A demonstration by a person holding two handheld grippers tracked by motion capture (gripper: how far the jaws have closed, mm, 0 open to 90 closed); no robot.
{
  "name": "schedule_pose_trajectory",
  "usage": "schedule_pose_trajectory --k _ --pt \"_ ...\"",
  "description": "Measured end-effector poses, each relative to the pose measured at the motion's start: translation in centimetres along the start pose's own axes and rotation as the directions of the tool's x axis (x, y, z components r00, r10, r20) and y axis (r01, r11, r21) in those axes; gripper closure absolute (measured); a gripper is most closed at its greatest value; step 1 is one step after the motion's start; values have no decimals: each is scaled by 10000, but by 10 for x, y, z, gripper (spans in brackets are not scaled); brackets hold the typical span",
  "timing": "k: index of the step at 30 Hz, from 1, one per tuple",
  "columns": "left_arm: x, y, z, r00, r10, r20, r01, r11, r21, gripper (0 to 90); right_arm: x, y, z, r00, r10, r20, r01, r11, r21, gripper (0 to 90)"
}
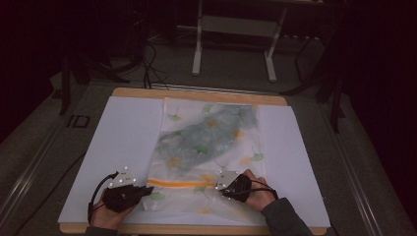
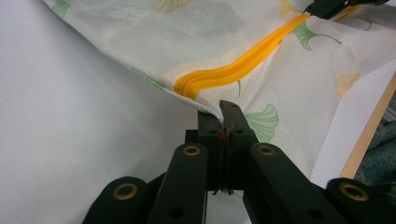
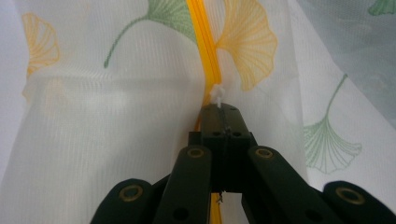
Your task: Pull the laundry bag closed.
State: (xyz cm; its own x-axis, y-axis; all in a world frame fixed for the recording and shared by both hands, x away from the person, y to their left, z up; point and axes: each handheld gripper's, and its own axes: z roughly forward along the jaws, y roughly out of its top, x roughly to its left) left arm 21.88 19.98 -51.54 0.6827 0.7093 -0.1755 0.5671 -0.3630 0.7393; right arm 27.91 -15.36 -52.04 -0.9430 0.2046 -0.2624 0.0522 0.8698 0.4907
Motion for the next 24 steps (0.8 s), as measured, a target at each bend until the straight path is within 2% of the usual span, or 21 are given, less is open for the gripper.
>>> schedule_pose_trajectory --k 24 --pt "1 0 1 10000 -39 86 38 10000 51 887 -3 -13 -13 9994 322 144 -320 9994 -111 900"
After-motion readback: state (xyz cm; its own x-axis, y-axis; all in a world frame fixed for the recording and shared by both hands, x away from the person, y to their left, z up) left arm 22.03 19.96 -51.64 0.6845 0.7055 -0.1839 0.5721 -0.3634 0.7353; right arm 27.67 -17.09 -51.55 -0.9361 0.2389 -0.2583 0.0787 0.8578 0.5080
